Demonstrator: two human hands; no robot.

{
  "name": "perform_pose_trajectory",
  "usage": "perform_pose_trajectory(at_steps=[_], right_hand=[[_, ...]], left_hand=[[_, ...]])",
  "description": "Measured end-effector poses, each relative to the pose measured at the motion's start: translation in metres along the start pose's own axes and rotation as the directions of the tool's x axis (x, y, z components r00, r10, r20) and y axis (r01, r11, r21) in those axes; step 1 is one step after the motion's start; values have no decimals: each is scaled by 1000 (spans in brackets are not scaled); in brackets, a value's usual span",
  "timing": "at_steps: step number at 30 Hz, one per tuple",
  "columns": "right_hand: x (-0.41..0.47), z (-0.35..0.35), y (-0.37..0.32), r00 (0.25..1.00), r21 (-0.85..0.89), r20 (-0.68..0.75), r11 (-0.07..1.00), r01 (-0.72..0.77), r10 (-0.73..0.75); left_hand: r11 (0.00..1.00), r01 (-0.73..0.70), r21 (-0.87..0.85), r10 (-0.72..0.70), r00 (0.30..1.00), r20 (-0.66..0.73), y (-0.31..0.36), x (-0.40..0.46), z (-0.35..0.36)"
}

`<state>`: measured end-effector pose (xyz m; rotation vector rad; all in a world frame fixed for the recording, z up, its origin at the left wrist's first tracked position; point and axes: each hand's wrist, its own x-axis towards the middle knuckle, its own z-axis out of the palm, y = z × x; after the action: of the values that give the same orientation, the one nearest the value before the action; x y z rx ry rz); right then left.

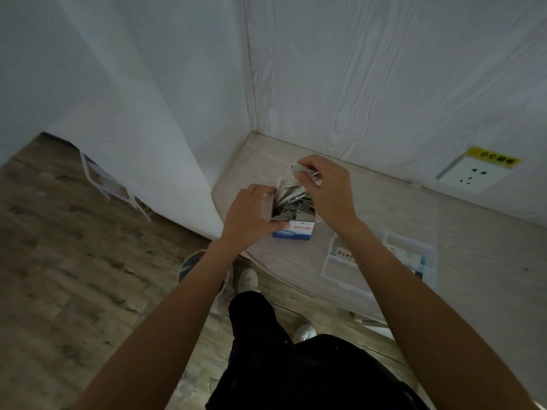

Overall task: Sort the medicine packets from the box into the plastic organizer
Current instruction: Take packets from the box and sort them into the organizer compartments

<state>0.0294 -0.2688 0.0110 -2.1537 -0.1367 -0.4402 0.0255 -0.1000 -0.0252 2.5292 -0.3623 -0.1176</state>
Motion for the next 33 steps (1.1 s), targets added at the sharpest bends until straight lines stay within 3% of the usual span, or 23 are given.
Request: perform_pose_trajectory(at_steps=[4, 11, 17, 20, 26, 29, 31, 32, 33], right_hand=[[1, -11, 2, 970, 120, -155, 978, -171, 188], [-13, 5, 3, 974, 82, -112, 979, -186, 195], [-9, 0, 5, 872, 300, -272, 897, -325, 407], [-5, -5, 9, 791, 455, -261, 793, -405, 553], [-14, -11, 3, 779, 568, -174, 708, -420, 602], [-18, -21, -6, 796, 621, -130, 675, -399, 591], [-22, -33, -11, 842, 620, -76, 686, -380, 534], [-25, -41, -12, 879, 609, -22, 703, -366, 477], [-28, -49, -13, 915, 596, 63, 720, -355, 400]], left_hand=[[1000, 1, 5, -1, 1000, 12, 2, -1, -1], [1000, 0, -2, 0, 1000, 30, 4, -3, 2], [994, 46, -103, -51, 997, -51, 7, -4, 0], [999, -16, -35, 12, 993, -116, 6, 4, -2], [995, 17, 101, -11, 998, -55, 8, 13, -4], [999, 34, -42, -38, 995, -90, 14, 5, -19], [958, 42, -282, -101, 975, -200, 22, -2, -37], [879, 50, -473, -172, 961, -217, 30, -4, -46], [730, 78, -679, -241, 959, -149, 40, -5, -55]])
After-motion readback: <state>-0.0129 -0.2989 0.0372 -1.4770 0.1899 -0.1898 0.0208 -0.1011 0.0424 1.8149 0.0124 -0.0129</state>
